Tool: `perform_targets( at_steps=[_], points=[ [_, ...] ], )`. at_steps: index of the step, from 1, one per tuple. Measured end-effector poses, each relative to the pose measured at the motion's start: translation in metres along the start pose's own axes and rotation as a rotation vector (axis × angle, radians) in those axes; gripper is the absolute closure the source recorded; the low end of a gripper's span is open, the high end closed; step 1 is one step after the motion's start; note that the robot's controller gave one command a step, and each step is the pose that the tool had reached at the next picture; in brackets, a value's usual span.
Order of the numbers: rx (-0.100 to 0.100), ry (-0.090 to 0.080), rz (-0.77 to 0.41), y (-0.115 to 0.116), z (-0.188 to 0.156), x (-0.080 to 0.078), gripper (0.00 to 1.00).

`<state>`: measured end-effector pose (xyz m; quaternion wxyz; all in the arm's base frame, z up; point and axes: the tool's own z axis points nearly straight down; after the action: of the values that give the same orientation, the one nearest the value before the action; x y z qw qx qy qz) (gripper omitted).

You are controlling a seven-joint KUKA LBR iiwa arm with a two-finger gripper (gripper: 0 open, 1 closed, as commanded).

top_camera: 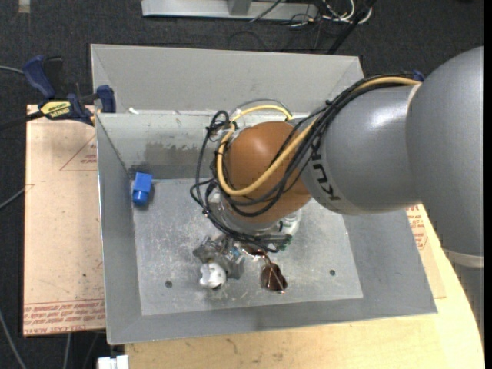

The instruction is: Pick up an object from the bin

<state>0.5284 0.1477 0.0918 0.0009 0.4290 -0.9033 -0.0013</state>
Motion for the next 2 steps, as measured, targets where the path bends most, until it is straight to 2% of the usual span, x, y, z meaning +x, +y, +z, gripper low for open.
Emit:
perform_targets(
  at_steps=[2],
  points=[
    [0.001,-0.001,0.001,0.0,-0.027,0.0,1.0]
  ],
)
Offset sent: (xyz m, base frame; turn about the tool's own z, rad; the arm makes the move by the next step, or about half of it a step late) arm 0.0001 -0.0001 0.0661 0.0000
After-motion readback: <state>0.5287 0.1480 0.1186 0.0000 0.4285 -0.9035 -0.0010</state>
